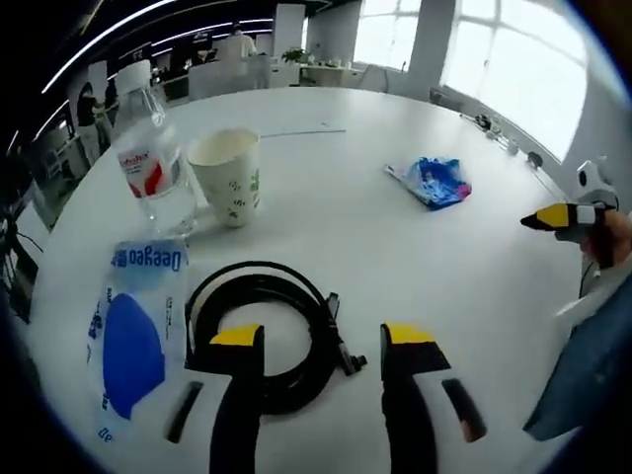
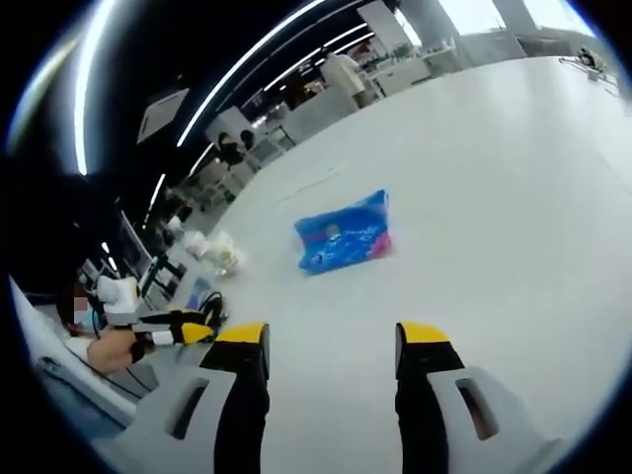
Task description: Arrange the tabletop items into an orderly group along one side of the table until the central work area is clear of visible clutter.
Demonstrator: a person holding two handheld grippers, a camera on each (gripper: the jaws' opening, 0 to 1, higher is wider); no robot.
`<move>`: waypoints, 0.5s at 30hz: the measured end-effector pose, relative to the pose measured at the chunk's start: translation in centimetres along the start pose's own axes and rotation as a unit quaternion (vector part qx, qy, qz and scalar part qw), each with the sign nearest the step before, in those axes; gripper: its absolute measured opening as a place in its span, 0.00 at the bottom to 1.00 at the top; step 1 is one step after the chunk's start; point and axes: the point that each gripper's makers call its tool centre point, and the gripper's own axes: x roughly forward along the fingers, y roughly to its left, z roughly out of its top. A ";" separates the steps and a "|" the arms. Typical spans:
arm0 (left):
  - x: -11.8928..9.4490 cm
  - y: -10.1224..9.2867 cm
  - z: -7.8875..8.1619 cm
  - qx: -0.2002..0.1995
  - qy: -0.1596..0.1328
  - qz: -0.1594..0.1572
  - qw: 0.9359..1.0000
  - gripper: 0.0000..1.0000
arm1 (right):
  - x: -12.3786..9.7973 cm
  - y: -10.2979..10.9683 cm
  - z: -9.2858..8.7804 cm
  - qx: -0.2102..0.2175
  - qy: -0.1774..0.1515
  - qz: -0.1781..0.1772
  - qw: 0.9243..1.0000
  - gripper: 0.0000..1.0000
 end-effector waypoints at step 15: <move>0.7 -0.3 -1.2 0.083 0.045 -0.001 0.996 0.08 | -0.2 -0.7 -0.2 0.016 0.002 -0.006 1.000 0.47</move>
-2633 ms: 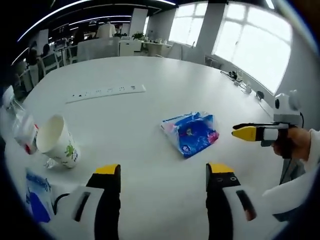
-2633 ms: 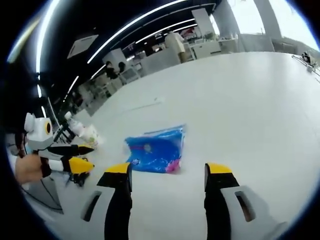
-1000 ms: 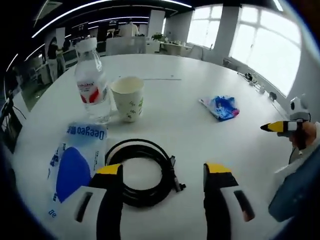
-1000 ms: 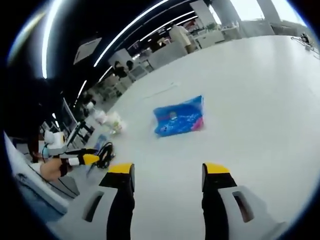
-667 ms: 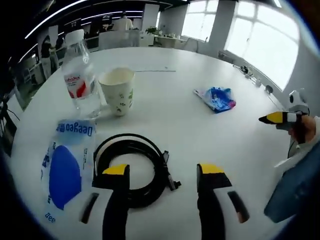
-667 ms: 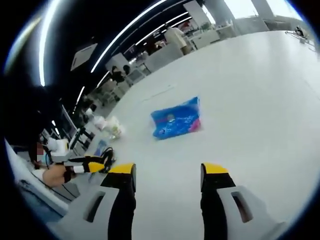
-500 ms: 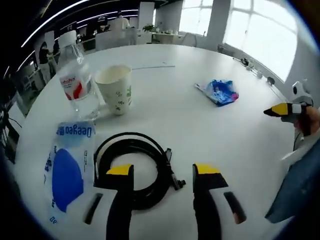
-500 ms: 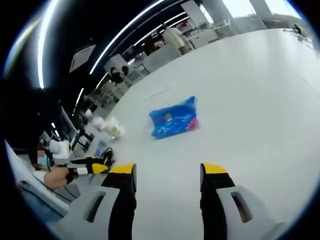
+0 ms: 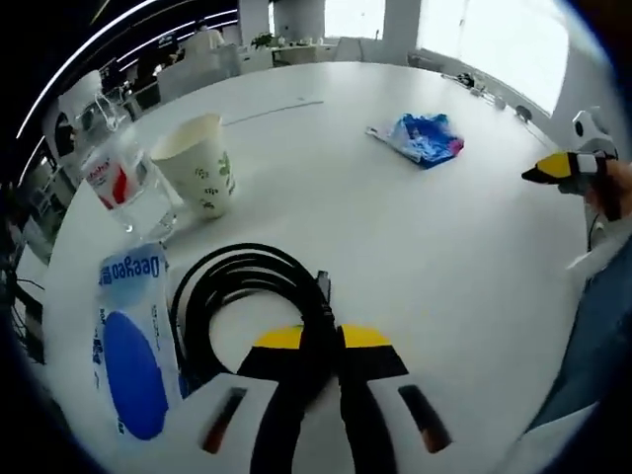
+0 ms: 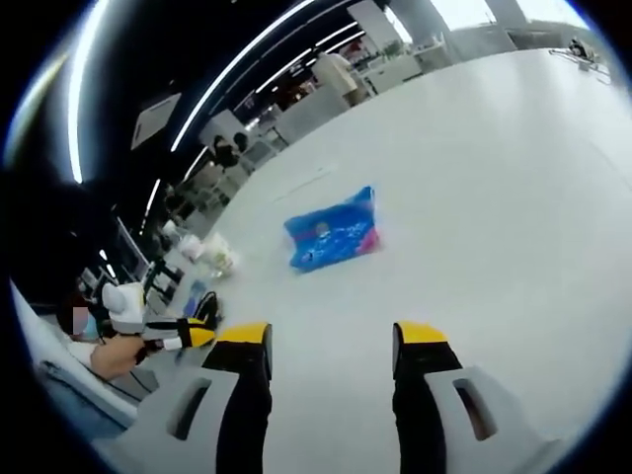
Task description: Arrange the tabletop items into an orderly group along one side of the table until the central work area is clear of visible clutter.
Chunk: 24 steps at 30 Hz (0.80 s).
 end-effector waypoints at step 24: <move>-2.7 -4.8 4.8 0.158 -0.080 -0.029 0.984 0.06 | 0.5 1.3 -0.2 0.022 0.003 0.030 0.999 0.45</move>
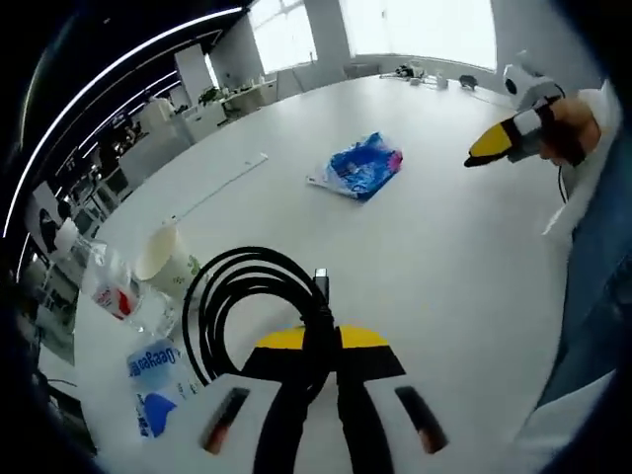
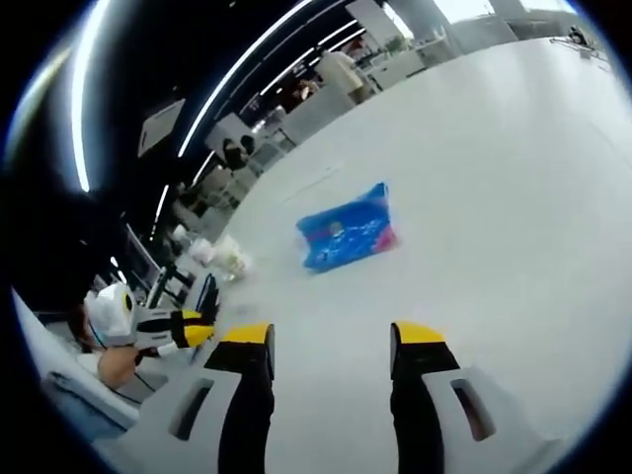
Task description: Arrange the tabletop items into an orderly group along one side of the table until the central work area is clear of visible clutter.
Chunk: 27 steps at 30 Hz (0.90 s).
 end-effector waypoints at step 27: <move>-0.7 -5.8 6.0 0.220 -0.058 -0.067 0.972 0.06 | 4.1 11.5 0.4 0.112 0.053 0.174 0.977 0.50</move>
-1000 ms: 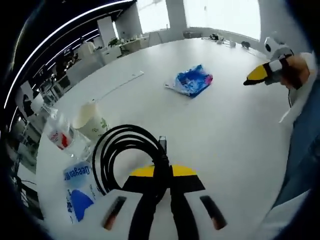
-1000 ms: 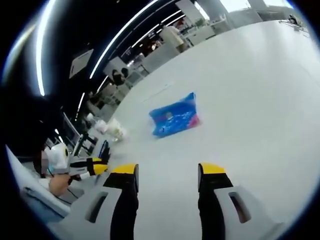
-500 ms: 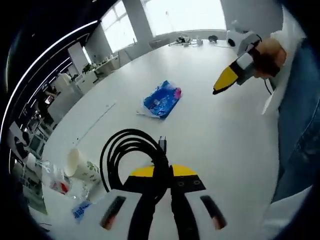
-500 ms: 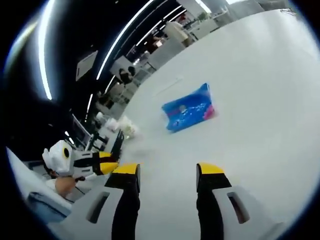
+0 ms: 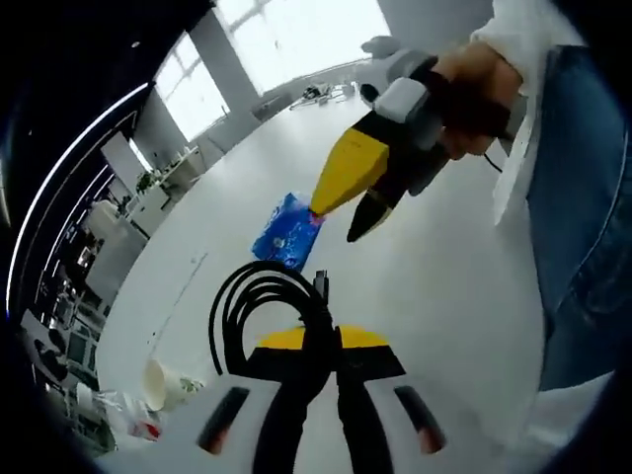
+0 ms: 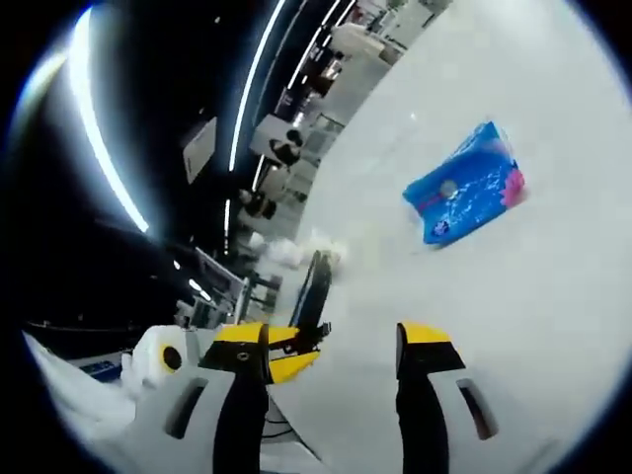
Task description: Arrange the tabletop items into an orderly group along one side of the table until the central work area is clear of visible clutter.
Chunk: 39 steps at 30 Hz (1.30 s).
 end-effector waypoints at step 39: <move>-0.7 0.2 3.3 -0.093 -0.086 0.008 0.992 0.18 | -1.8 1.3 1.4 0.082 -0.038 0.029 0.996 0.01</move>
